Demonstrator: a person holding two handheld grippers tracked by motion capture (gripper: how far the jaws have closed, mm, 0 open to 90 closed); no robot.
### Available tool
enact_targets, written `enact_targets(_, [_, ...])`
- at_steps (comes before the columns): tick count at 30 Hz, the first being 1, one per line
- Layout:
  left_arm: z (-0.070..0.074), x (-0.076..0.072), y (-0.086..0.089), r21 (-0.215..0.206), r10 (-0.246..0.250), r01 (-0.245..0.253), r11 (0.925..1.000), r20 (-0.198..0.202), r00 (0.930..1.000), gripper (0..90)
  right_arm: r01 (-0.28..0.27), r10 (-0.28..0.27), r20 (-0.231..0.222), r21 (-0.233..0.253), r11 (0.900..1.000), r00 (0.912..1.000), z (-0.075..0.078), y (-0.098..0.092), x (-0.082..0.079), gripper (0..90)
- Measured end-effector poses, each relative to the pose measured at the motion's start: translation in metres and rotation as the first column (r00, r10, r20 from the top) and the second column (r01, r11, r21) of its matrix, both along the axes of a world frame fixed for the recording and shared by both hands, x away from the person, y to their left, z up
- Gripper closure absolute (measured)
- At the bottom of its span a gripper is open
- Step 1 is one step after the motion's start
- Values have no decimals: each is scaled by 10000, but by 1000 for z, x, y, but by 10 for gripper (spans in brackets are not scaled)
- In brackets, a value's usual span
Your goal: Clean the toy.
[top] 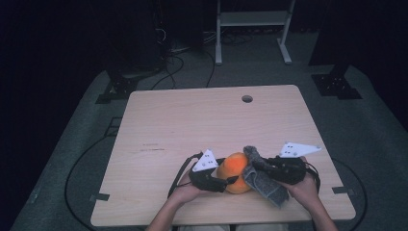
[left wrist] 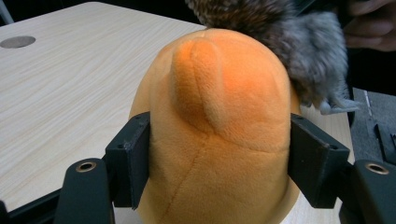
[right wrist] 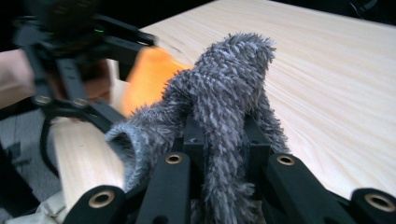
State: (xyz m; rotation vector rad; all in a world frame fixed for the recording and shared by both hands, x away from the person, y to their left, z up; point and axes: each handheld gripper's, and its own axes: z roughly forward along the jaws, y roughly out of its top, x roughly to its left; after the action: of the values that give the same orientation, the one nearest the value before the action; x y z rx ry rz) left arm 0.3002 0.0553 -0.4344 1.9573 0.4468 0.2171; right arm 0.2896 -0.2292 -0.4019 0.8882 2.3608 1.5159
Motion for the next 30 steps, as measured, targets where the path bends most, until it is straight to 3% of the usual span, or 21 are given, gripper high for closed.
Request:
enact_targets(4, [0,1,0,-16,-1,1,10000,-28,10000,300,345,-347,-63,-249,9991,9994,-5,-8,1,760])
enact_targets(9, [1,-1,-1,211,-343,341,9992,93,9994,240,326,-328,-123,-191,9993,9994,-8,-9,3,758])
enact_targets(12, [1,-1,-1,234,-311,307,9993,165,9994,254,346,-349,-219,-121,9993,9992,-7,-8,1,760])
enact_targets(14, [0,-1,-2,199,-118,115,9997,163,9998,282,252,-254,-155,-117,9996,9996,-2,-4,-2,762])
enact_targets(18, [-1,-1,-2,128,17,-19,9999,154,9999,292,-259,281,476,-465,9986,9985,10,16,-12,762])
enact_targets(20, [0,-1,-1,142,53,-55,9999,139,9999,292,-837,844,455,-168,9964,9954,13,21,-14,761])
enact_targets(21, [0,-1,-1,146,76,-78,9999,122,9999,294,-835,845,506,-219,9963,9951,13,21,-14,761])
enact_targets(23, [0,0,-1,66,102,-102,9999,67,9999,294,-636,656,549,-376,9973,9963,11,18,-13,761])
enact_targets(26, [0,1,0,-35,213,-213,9998,-77,9997,293,129,-89,533,-763,9970,9985,5,5,-7,761])
enact_targets(30, [-1,0,-1,-49,184,-184,9998,-89,9998,290,431,-420,163,-687,9967,9990,-4,-6,-2,762])
